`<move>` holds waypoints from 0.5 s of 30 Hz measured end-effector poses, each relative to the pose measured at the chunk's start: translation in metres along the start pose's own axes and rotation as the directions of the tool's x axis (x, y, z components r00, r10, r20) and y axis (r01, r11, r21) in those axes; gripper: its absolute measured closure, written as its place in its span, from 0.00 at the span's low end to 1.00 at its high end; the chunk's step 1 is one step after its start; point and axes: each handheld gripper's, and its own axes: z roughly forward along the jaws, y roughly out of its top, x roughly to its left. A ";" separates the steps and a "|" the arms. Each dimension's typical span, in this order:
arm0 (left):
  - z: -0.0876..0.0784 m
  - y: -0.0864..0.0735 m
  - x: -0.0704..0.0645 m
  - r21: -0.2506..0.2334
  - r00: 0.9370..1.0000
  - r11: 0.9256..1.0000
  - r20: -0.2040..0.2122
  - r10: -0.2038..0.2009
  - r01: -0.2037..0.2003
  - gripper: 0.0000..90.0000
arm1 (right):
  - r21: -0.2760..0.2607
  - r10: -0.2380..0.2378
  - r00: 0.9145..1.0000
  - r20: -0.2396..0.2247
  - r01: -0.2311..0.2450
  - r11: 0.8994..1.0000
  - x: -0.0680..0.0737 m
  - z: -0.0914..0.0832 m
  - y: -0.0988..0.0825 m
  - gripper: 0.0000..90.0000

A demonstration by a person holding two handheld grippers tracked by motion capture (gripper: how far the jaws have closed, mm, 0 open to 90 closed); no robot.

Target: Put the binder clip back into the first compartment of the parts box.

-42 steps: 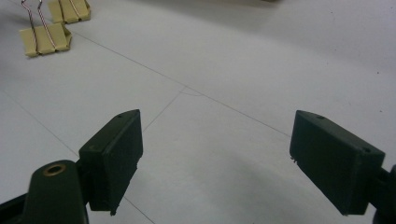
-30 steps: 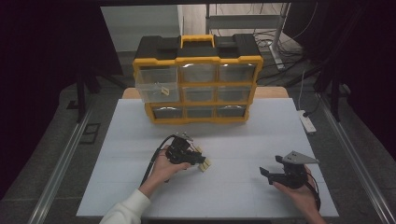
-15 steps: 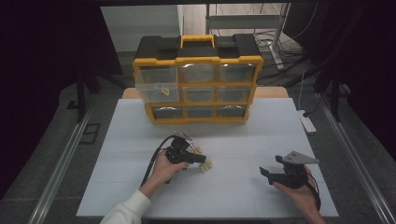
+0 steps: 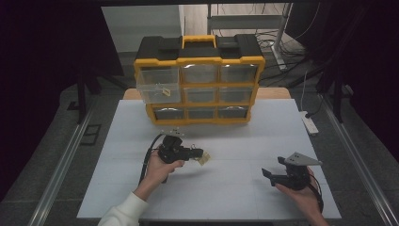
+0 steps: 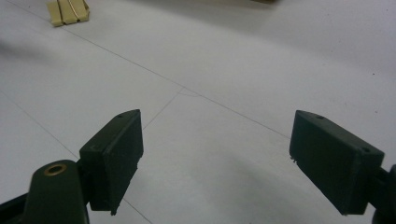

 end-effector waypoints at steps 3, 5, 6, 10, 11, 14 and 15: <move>-0.009 0.003 -0.004 -0.030 1.000 1.000 -0.002 0.006 -0.006 0.99 | 0.000 0.001 1.000 0.000 -0.001 1.000 0.000 0.000 0.000 0.20; -0.014 0.005 -0.006 -0.049 1.000 0.999 -0.004 0.011 -0.011 0.99 | 0.000 0.000 1.000 0.000 0.000 1.000 0.000 0.000 0.000 0.20; -0.014 0.005 -0.006 -0.049 1.000 0.999 -0.004 0.011 -0.011 0.99 | 0.000 0.000 1.000 0.000 0.000 1.000 0.000 0.000 0.000 0.20; -0.024 0.008 -0.011 -0.085 1.000 0.996 -0.008 0.022 -0.023 0.99 | 0.000 -0.001 1.000 0.001 0.001 1.000 0.000 0.000 0.000 0.20; -0.026 0.009 -0.011 -0.092 1.000 0.995 -0.008 0.025 -0.026 0.99 | 0.001 0.000 1.000 0.001 0.000 1.000 0.000 0.000 0.000 0.20; -0.034 0.011 -0.015 -0.124 0.999 0.992 -0.015 0.031 -0.033 0.99 | 0.000 0.001 1.000 0.001 -0.001 1.000 0.000 0.000 0.000 0.20; -0.036 0.012 -0.016 -0.132 0.999 0.991 -0.017 0.035 -0.036 0.99 | -0.001 0.002 1.000 0.001 -0.002 1.000 0.000 0.000 0.000 0.20</move>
